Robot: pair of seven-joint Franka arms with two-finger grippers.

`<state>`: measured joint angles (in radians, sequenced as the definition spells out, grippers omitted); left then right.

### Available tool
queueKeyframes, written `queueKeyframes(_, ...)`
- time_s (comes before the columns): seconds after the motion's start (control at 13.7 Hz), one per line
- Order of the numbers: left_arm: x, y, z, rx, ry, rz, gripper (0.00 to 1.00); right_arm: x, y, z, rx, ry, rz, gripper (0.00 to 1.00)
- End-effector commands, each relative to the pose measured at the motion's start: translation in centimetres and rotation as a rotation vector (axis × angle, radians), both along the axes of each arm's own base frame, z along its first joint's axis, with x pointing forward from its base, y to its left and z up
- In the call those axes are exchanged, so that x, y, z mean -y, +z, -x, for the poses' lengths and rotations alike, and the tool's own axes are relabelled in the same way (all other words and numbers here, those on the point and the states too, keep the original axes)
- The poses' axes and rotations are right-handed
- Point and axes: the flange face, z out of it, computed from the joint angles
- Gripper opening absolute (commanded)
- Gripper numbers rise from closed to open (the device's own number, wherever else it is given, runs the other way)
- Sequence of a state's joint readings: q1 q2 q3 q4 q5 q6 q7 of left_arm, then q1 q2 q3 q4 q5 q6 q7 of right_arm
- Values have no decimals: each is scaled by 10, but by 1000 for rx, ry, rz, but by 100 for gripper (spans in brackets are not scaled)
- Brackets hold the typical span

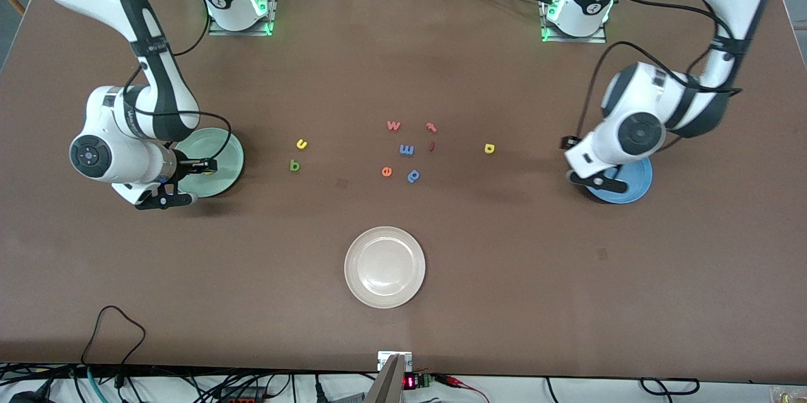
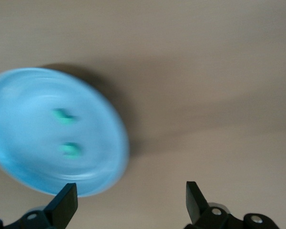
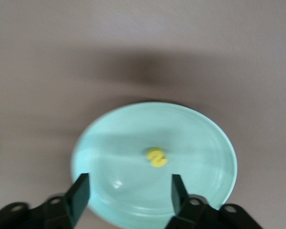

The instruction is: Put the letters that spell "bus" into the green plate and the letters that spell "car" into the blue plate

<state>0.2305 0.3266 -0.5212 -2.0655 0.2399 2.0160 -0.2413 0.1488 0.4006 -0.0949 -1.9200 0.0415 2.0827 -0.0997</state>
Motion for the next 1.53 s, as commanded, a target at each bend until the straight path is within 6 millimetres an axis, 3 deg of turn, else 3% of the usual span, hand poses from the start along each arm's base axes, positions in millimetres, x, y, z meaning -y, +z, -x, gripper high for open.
queueKeyframes(0.0, 69, 3, 22, 31, 76, 15, 100, -54, -7, 2, 15, -28, -52, 95)
queueKeyframes(0.07, 88, -4, 28, 57, 78, 50, 100, -70, -19, 3, 15, -33, -67, 78)
queueKeyframes(0.22, 117, -20, 36, 106, 104, 115, 100, -99, -38, 6, 29, -41, -55, 74)
queueKeyframes(0.37, 160, -34, 54, 119, 17, 155, 100, -120, -50, 10, 38, -84, -36, 72)
queueKeyframes(0.44, 167, -41, 57, 141, -32, 153, 100, -132, -50, 11, 51, -85, -35, 70)
queueKeyframes(0.58, 167, -58, 61, 144, -71, 150, 100, -145, -59, 12, 74, -116, -26, 70)
queueKeyframes(0.95, 163, -84, 69, 180, -215, 110, 80, -184, -71, 28, 67, -135, -4, 70)
queueKeyframes(1.17, 163, -90, 71, 175, -204, 106, 77, -187, -76, 34, 49, -133, 5, 70)
queueKeyframes(1.39, 161, -97, 74, 177, -238, 91, 58, -189, -84, 40, 37, -127, 12, 69)
queueKeyframes(1.46, 160, -98, 75, 177, -243, 88, 57, -190, -89, 42, 30, -126, 16, 69)
